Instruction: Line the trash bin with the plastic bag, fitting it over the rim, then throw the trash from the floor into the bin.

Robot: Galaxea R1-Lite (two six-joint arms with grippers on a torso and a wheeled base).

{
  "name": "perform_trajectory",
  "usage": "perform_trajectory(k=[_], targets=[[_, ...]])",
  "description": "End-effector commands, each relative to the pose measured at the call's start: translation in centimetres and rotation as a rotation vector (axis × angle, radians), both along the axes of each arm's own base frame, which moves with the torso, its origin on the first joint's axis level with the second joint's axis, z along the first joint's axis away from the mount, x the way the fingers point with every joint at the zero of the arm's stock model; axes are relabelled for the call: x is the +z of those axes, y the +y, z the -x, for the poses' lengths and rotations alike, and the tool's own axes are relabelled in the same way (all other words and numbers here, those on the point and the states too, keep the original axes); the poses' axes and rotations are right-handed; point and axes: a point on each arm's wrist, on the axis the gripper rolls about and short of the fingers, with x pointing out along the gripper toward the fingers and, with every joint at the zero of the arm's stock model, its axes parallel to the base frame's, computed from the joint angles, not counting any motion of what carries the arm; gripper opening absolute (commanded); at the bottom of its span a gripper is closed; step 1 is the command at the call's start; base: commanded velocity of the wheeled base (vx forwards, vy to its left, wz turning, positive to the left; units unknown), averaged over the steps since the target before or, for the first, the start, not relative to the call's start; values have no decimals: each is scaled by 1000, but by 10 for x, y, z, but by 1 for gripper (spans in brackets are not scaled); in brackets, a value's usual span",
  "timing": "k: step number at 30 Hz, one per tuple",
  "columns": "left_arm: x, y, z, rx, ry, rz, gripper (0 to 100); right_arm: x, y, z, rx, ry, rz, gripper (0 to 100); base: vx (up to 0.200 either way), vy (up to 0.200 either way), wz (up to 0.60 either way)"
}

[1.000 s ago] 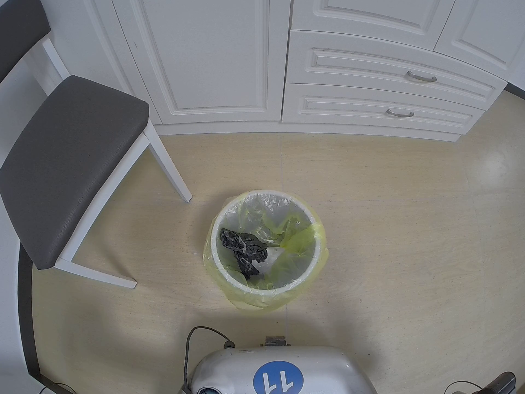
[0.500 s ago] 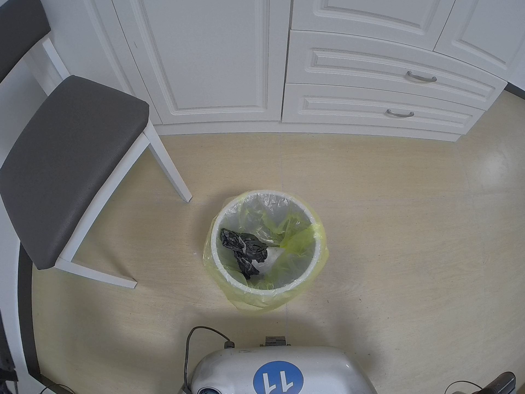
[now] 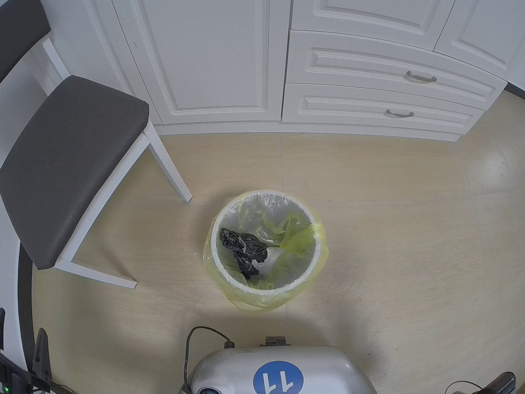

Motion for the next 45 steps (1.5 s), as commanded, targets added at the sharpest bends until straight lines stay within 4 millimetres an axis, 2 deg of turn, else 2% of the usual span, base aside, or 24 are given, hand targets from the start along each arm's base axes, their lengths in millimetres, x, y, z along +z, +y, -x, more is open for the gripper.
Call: perform_trajectory(k=[1,11,15,19,20,21,22,24,26,30,39,45], targets=[[-13,0,-1,12,86,9,100,-5,0,-1,-3,14,28,100,0,0,0],[-16,0,-1,0,102,114,100,-16,1,-9,-4,99,84,100,0,0,0],[-16,0,-1,1,99,98,100,-18,1,-10,-3,110,85,100,0,0,0],[-15,0,-1,-11,99,68,100,-31,1,-17,11,189,97,100,0,0,0],[-15,1,-1,49,96,53,100,-40,2,-23,12,266,103,100,0,0,0],[-15,1,-1,57,96,50,100,-41,2,-23,13,272,103,100,0,0,0],[-15,3,-1,147,96,44,100,-50,2,-27,19,366,100,100,0,0,0],[-15,4,-1,168,93,54,100,-53,2,-28,23,403,99,100,0,0,0],[-15,3,-1,127,93,56,100,-65,2,-32,57,524,88,100,0,0,0],[-15,0,-1,-1,99,46,100,-75,2,-34,98,610,63,100,0,0,0],[-15,-1,-1,-41,101,45,100,-81,4,-35,155,663,52,100,0,0,0],[-16,-1,-1,-48,104,68,100,-82,7,-35,290,667,85,100,0,0,0]])
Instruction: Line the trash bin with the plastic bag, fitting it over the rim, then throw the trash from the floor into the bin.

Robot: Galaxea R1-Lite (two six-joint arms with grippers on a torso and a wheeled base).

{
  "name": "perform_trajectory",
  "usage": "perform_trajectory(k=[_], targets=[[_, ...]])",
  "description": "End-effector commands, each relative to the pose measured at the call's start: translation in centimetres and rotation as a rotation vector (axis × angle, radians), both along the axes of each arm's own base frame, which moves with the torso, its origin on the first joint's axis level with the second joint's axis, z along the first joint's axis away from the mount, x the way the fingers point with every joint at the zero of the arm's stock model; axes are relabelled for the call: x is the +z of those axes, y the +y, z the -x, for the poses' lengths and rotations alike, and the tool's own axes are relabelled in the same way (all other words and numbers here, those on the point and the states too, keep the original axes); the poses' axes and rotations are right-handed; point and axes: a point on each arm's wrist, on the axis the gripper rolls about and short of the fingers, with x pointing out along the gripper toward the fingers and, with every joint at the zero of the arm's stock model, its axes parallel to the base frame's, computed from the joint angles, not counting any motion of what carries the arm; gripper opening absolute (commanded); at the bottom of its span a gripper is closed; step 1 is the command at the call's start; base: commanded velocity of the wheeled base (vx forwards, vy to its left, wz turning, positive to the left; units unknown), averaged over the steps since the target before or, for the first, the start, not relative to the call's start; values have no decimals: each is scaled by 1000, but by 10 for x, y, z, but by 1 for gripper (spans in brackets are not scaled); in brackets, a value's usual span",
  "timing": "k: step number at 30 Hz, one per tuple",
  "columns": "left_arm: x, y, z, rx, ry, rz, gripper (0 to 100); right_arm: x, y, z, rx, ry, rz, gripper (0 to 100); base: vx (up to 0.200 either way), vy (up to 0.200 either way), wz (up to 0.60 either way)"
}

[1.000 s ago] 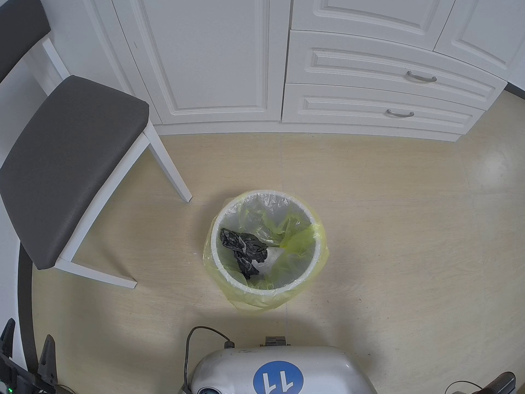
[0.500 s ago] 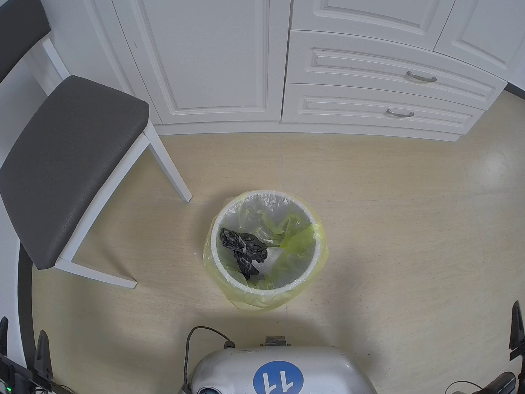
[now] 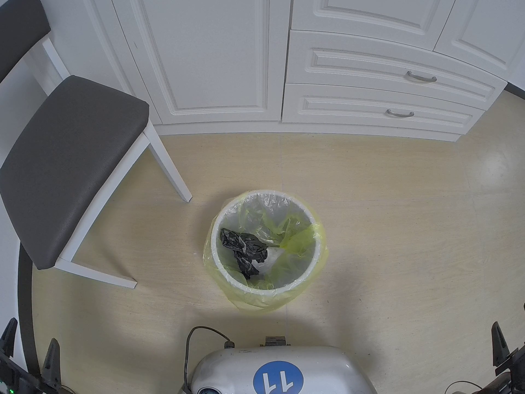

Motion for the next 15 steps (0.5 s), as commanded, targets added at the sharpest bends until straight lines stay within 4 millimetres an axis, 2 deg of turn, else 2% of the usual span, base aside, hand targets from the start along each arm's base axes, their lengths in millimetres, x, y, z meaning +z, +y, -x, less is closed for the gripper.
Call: perform_trajectory(k=[1,3,15], targets=[[-5,0,0,-8,6,30,100,-5,1,0,54,5,-5,100,0,0,0],[-11,-1,0,-47,67,42,100,-5,1,0,33,2,-8,100,0,0,0],[-10,-1,0,-63,57,29,100,-6,-2,0,-86,6,-68,100,0,0,0]])
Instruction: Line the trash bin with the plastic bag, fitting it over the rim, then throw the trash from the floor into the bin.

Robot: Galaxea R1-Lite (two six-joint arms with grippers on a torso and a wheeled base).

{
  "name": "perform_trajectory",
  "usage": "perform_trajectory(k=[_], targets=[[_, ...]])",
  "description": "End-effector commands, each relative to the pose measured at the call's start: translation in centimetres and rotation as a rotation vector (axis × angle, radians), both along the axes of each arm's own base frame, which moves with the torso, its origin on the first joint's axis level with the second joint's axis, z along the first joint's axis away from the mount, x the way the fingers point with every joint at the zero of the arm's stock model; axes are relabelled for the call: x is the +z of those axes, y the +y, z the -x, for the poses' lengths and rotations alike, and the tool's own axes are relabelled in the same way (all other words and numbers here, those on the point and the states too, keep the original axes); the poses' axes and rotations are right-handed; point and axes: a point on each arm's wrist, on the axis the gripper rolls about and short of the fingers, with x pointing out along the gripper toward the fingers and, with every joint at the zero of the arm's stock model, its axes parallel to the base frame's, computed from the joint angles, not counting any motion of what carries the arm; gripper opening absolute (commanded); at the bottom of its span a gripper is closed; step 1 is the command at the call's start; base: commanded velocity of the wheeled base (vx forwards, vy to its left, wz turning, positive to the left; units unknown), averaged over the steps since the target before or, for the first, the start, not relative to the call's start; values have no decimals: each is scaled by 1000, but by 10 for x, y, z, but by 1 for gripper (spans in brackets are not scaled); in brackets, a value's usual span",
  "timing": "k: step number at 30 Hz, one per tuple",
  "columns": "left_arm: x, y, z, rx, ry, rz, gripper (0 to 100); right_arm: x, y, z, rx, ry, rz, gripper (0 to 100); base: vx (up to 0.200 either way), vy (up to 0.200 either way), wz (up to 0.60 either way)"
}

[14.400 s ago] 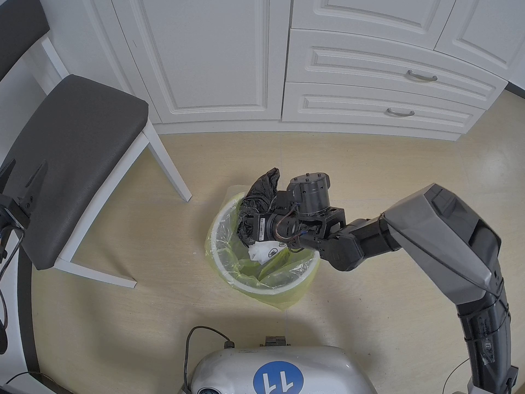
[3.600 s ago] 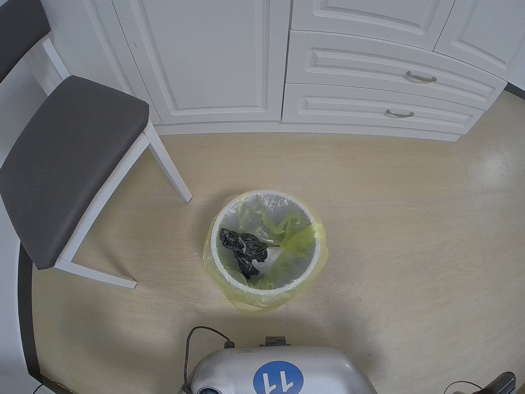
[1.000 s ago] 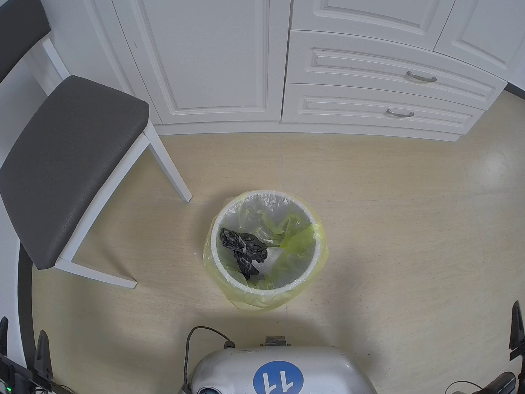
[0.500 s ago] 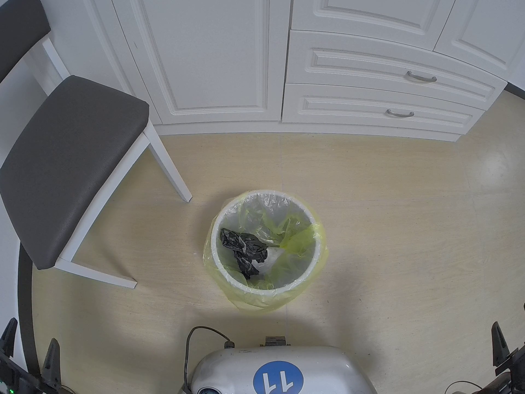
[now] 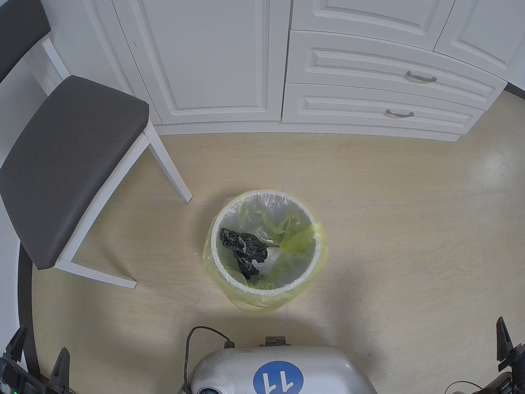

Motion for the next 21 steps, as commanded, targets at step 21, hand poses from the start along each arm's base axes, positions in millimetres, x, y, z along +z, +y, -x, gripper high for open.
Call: perform_trajectory(k=[21], targets=[[-4,0,0,-1,-3,-6,100,-10,2,0,85,56,-17,100,0,0,0]])
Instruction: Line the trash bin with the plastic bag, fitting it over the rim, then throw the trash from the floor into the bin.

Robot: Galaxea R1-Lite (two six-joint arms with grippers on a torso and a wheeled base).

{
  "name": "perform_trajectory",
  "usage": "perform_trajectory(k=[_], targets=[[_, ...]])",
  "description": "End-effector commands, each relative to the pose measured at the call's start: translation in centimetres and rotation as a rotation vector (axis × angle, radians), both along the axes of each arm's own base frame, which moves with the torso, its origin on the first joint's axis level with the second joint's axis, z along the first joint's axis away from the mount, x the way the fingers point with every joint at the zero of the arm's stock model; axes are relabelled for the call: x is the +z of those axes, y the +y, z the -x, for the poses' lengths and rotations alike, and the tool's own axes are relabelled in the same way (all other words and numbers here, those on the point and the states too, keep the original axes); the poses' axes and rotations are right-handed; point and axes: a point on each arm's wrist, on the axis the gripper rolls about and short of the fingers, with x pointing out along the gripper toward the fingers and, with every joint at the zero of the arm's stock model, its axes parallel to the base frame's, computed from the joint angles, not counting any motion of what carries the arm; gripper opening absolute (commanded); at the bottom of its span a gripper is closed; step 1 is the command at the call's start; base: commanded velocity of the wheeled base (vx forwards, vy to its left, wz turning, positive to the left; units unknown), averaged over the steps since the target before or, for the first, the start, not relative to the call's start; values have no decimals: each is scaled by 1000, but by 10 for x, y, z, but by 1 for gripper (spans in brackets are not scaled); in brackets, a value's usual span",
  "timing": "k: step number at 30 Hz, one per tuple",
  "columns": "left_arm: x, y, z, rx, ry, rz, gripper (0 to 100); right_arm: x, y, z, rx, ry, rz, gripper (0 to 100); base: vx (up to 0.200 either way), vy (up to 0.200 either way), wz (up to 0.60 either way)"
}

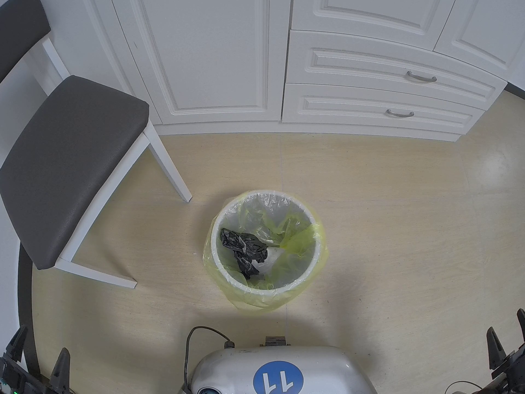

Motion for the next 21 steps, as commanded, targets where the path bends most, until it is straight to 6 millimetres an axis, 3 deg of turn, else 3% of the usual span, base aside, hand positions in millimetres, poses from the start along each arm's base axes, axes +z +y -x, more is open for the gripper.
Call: perform_trajectory(k=[1,21], targets=[[-4,0,0,1,-3,-7,100,-5,0,0,-5,2,0,100,0,0,0],[-4,0,0,9,-10,7,100,-5,0,0,3,0,-7,100,0,0,0]])
